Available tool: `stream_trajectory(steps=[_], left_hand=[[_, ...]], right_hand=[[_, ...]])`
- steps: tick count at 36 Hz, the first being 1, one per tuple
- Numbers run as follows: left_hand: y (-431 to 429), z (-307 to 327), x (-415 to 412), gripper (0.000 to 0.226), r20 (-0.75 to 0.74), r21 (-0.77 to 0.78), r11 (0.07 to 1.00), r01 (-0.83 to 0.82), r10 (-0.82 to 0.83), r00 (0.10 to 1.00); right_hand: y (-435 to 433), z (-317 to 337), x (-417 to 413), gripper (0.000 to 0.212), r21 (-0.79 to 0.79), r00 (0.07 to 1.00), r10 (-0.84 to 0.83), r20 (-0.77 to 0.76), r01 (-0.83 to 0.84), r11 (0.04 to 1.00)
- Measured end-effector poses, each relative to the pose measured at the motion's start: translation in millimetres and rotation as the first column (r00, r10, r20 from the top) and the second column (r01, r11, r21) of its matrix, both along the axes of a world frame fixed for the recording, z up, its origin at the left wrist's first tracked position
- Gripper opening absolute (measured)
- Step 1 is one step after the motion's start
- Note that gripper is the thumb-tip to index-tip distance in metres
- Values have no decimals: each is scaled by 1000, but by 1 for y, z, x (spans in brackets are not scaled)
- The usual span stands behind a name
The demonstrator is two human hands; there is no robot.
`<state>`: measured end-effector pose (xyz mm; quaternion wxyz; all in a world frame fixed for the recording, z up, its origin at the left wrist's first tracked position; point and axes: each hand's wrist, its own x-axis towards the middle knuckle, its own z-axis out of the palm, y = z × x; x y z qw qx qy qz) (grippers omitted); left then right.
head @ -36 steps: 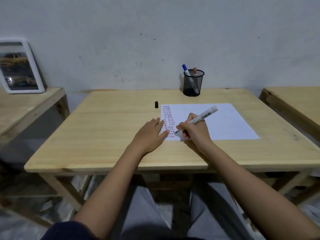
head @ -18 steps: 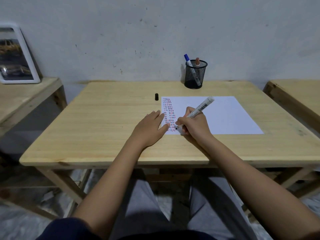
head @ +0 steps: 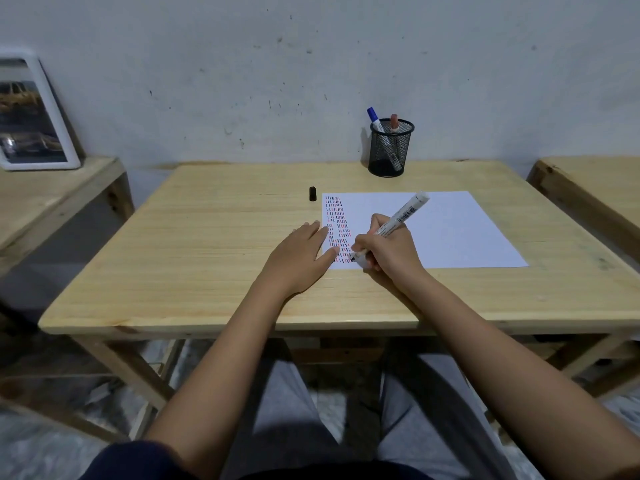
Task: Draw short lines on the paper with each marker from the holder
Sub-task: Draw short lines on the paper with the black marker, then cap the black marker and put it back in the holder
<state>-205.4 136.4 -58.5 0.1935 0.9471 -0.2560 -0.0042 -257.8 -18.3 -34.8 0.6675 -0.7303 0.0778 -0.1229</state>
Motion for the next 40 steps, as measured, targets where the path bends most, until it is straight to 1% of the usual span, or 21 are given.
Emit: stream_trajectory(steps=[4,7,9,11,13,14,16,18,19,21,22,25,28,30,33,36,38,39,40], left_hand=[[0,-1,1,57,2,-6,1000,7,-7,1000],[1,-1,2,59,-9,-12,1000,4,-4,1000],[1,-2,3,59,-23,-21,1000,3,-3,1000],[2,0,3,60,-39,-40,999,4,-6,999],[2,3,6,60,-67,-63,998,0,-5,998],[1,5,8,59,-90,-81,997,-5,-2,996],[1,9,15,52,-150,-154,988,-25,2,989],[-1,13,24,38,-222,-282,957,-70,6,975],[-3,17,29,34,-253,-357,929,-98,5,967],[-9,23,41,44,-293,-460,872,-165,26,956],[-13,26,48,45,-287,-476,858,-191,53,956],[-24,33,71,31,-233,-496,838,-226,122,965],[-31,36,95,46,-211,-445,855,-265,187,959],[-35,36,107,46,-189,-421,868,-264,201,961],[-38,31,119,37,-146,-389,887,-249,208,967],[-37,26,126,21,-109,-406,879,-249,224,969],[-37,27,127,15,-113,-473,843,-257,232,966],[-38,29,126,13,-140,-542,796,-270,232,963],[-40,31,124,10,-191,-631,716,-299,230,954]], right_hand=[[-6,2,1,33,105,998,-60,10,58,993],[-10,4,2,31,234,998,-52,20,46,971],[-13,7,5,27,378,1000,-14,7,10,926],[-18,10,10,25,540,1000,12,-9,-6,842],[-25,13,17,21,630,1000,10,-8,-3,777],[-29,16,20,18,644,1000,4,-5,1,765],[-38,21,28,15,633,1000,-10,-1,8,774],[-46,26,36,14,629,1000,-29,0,23,777],[-50,28,40,14,635,999,-38,-2,31,772],[-55,33,49,12,639,999,-45,-1,35,769],[-58,35,53,11,630,999,-43,2,32,776],[-64,40,66,9,581,1000,-28,13,15,814],[-69,42,81,9,555,999,-27,30,6,832],[-72,42,89,10,549,999,-27,38,2,836],[-76,42,98,12,552,998,-19,68,-21,834],[-77,41,105,12,548,997,-15,81,-32,836],[-77,39,109,12,547,996,-9,88,-40,836],[-77,39,110,12,547,996,-7,93,-45,836],[-77,38,111,12,546,995,-5,100,-51,836]])
